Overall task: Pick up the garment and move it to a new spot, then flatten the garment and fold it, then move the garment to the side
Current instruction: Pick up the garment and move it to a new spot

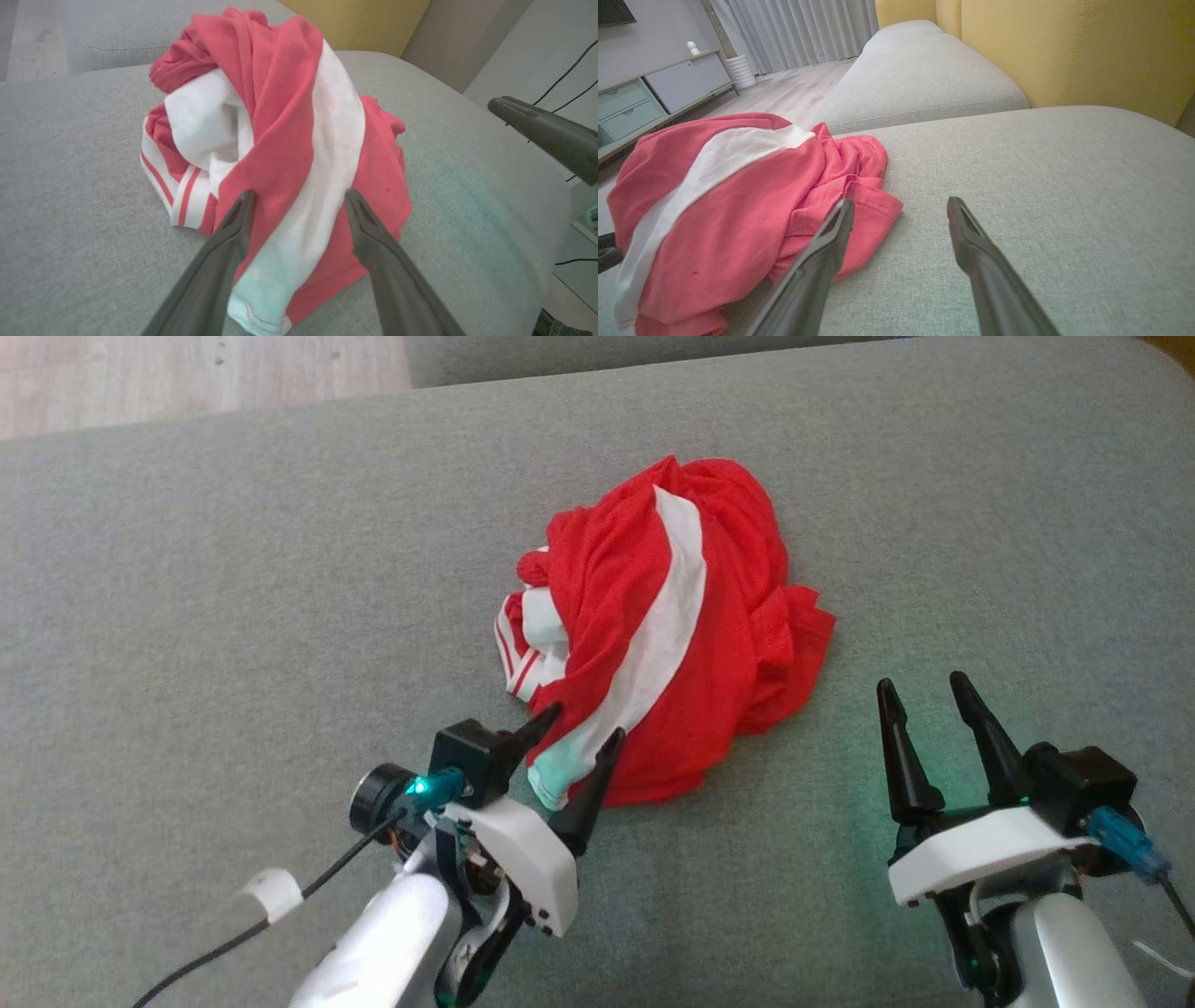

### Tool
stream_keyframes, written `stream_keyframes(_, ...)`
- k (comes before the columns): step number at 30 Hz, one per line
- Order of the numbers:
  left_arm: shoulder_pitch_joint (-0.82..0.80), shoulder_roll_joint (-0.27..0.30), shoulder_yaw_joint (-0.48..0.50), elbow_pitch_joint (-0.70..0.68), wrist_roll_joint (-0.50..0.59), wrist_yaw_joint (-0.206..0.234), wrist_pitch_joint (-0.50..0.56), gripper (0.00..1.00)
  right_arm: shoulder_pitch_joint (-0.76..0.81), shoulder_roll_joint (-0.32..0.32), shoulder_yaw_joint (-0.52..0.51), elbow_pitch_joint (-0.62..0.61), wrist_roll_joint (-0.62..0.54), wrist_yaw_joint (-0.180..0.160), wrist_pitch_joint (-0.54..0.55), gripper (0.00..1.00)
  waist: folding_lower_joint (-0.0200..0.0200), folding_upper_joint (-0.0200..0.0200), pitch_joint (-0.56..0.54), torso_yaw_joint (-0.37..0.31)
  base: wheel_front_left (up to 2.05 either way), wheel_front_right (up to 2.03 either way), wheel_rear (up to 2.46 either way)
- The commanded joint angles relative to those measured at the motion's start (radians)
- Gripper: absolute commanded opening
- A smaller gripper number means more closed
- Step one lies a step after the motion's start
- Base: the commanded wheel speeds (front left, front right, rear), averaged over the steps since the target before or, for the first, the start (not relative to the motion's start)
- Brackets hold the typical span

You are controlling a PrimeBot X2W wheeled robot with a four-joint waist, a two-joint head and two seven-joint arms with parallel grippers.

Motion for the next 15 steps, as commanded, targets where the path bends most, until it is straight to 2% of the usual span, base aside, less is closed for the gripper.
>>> stream_keyframes(1,-0.059,0.001,0.025,-0.023,0.017,0.012,0.001,1.0,-0.034,-0.006,0.029,-0.031,0.0,0.008,-0.012,1.0,-0.0002,0.0,0.004,-0.01,0.0,0.0,0.0)
stream_keyframes(8,-0.087,0.013,0.041,0.007,0.083,0.101,-0.006,1.0,-0.033,-0.006,0.036,-0.022,0.007,0.008,-0.017,1.0,-0.0002,0.0,0.003,-0.027,0.0,0.0,0.0)
stream_keyframes(15,-0.084,0.005,0.033,0.013,0.051,0.087,0.027,1.0,-0.03,-0.006,0.038,-0.017,0.01,0.008,-0.019,1.0,-0.0002,0.0,-0.005,-0.031,0.0,0.0,0.0)
